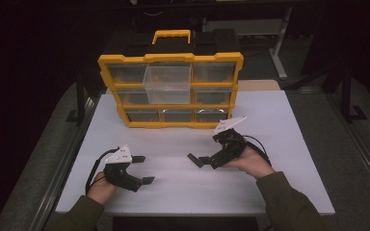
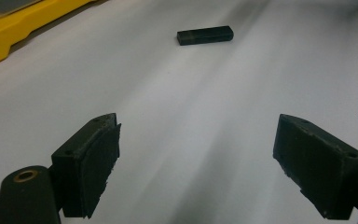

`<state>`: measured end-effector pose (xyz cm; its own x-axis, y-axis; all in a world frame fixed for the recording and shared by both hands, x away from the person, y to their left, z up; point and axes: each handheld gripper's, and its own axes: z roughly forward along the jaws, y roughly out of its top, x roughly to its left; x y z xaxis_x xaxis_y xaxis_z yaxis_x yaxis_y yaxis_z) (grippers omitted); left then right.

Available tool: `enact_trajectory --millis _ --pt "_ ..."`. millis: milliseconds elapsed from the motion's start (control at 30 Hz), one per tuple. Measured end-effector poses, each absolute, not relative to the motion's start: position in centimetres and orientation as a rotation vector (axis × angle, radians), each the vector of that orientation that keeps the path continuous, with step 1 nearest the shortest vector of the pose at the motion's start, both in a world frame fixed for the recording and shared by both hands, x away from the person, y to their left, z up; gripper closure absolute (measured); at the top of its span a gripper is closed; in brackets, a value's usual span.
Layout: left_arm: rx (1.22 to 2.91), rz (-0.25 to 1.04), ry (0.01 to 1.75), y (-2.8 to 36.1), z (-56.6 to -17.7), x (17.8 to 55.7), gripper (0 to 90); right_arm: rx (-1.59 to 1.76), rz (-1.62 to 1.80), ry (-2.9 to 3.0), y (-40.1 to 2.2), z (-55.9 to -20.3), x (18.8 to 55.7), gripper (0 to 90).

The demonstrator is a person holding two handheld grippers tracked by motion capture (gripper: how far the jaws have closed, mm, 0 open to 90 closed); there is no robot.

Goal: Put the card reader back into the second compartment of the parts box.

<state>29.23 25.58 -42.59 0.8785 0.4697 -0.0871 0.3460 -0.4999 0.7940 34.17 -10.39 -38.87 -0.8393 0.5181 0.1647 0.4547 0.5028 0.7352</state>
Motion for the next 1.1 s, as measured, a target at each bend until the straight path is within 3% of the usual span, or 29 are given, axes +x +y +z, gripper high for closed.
enact_trajectory --millis 1100 --pt "2.143 0.173 0.580 25.5 -42.6 29.2 14.5 0.832 1.256 2.671 -8.3 -37.7 36.1 0.0"
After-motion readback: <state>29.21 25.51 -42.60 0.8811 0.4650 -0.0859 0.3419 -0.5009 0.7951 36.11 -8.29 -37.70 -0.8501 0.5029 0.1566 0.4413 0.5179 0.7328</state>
